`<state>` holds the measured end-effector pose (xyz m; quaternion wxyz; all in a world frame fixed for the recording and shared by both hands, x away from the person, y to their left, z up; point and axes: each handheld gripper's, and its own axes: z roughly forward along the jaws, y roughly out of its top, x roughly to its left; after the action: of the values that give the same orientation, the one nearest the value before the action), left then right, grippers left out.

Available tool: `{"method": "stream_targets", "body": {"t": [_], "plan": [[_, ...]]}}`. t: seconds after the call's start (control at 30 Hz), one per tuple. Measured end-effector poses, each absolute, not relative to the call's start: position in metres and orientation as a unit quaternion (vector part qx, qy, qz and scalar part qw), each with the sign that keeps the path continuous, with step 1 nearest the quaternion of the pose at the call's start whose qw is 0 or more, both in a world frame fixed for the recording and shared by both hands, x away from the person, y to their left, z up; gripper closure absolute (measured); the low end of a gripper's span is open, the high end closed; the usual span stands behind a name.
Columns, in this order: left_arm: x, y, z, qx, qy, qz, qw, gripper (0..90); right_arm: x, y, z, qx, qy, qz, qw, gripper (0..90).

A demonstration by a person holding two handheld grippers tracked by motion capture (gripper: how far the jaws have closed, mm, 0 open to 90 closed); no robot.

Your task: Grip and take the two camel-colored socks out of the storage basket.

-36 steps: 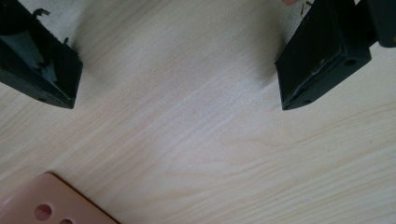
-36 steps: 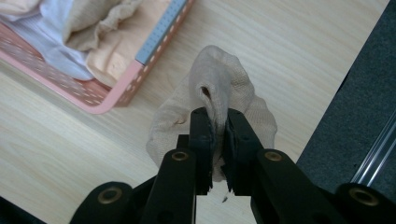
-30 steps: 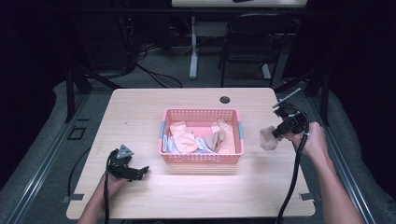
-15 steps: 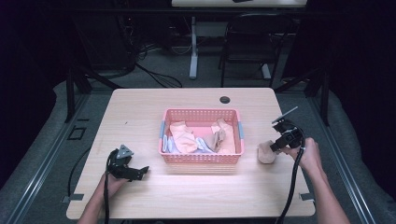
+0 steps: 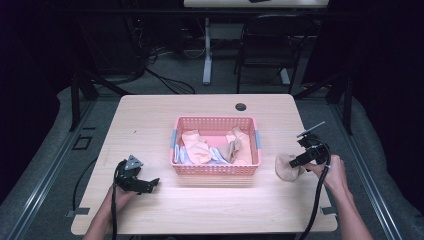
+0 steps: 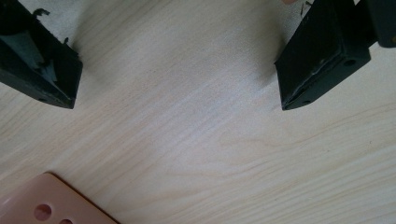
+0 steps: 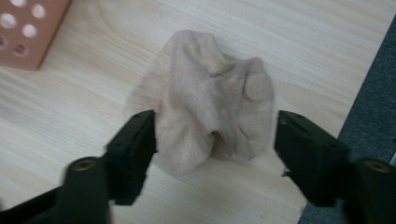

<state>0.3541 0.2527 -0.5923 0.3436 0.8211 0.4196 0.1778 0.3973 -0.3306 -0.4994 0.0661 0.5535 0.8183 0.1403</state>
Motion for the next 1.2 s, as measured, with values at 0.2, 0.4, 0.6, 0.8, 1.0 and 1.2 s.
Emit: {"method": "stream_targets", "body": {"t": [0.2, 0.4, 0.6, 0.8, 1.0, 1.2], "plan": [[0.354, 0.253, -0.592, 0.821, 0.419, 0.178, 0.344, 0.0, 0.39, -0.332, -0.477, 0.561, 0.803, 0.189, 0.071, 3.1], [0.354, 0.253, -0.592, 0.822, 0.419, 0.178, 0.344, 0.0, 0.385, -0.326, -0.46, 0.553, 0.801, 0.218, 0.071, 0.0], [0.354, 0.253, -0.592, 0.821, 0.419, 0.177, 0.344, 0.0, 0.385, -0.31, -0.437, 0.525, 0.817, 0.222, 0.087, 0.0], [0.354, 0.253, -0.592, 0.822, 0.419, 0.177, 0.344, 0.0, 0.39, -0.289, -0.417, 0.505, 0.828, 0.225, 0.093, 0.0], [0.354, 0.253, -0.592, 0.822, 0.418, 0.177, 0.344, 0.0, 0.397, -0.268, -0.407, 0.485, 0.84, 0.224, 0.093, 0.0], [0.354, 0.253, -0.592, 0.822, 0.418, 0.177, 0.344, 0.0, 0.404, -0.229, -0.399, 0.453, 0.859, 0.221, 0.085, 0.0]]}}
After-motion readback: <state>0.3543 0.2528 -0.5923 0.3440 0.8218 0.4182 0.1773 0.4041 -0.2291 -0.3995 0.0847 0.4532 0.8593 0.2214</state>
